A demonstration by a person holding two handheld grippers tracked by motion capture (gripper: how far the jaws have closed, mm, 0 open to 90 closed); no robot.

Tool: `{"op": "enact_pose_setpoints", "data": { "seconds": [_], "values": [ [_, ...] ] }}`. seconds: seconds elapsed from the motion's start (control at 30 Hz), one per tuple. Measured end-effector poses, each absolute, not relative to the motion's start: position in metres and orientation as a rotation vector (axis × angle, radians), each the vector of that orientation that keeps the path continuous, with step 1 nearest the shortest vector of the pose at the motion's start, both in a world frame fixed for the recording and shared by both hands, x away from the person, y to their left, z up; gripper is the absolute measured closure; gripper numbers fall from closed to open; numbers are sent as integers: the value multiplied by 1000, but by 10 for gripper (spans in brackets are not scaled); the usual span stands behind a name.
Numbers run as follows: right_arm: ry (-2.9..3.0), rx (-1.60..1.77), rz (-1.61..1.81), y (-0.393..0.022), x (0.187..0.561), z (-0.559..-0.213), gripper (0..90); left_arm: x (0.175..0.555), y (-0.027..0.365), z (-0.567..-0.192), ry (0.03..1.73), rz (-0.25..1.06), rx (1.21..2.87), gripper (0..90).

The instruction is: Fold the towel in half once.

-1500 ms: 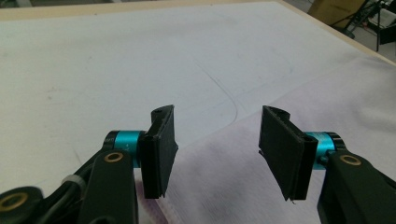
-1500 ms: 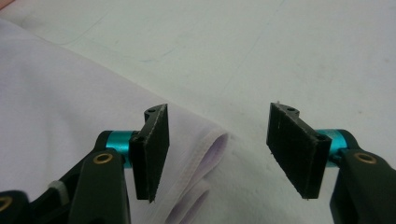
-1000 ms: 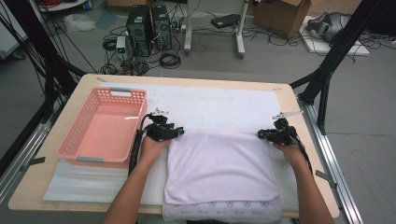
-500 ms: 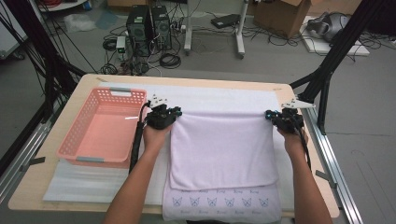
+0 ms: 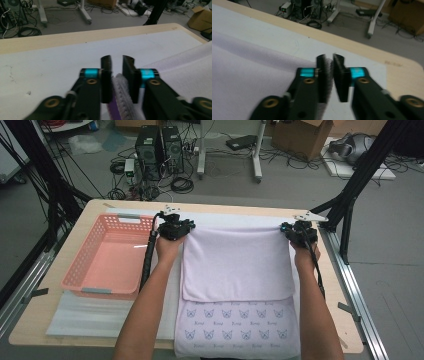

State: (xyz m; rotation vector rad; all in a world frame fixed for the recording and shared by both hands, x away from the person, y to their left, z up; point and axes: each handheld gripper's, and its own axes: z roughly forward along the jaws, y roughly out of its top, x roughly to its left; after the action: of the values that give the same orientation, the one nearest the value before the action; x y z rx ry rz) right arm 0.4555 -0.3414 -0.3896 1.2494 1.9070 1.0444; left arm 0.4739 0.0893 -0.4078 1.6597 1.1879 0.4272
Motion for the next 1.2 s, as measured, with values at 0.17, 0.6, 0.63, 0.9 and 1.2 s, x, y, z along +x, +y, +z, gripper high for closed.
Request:
{"op": "enact_pose_setpoints", "data": {
  "seconds": [0.17, 0.6, 0.63, 0.9, 1.2],
  "values": [
    [1935, 1326, 1068, -348, 454, -395, 607, 466, 85, -417, 1186, 376, 1704, 461],
    [2023, 1330, 1082, -365, 430, -395, 600, 430, 79, -428, 1125, 331, 1717, 478],
    [2030, 1325, 1080, -365, 428, -396, 595, 427, 79, -428, 1125, 318, 1722, 455],
    [2085, 1303, 1099, -369, 399, -404, 551, 393, 76, -432, 1059, 302, 1735, 411],
    [2135, 1338, 1112, -366, 363, -410, 516, 354, 76, -434, 993, 313, 1747, 362]
  ]
}}
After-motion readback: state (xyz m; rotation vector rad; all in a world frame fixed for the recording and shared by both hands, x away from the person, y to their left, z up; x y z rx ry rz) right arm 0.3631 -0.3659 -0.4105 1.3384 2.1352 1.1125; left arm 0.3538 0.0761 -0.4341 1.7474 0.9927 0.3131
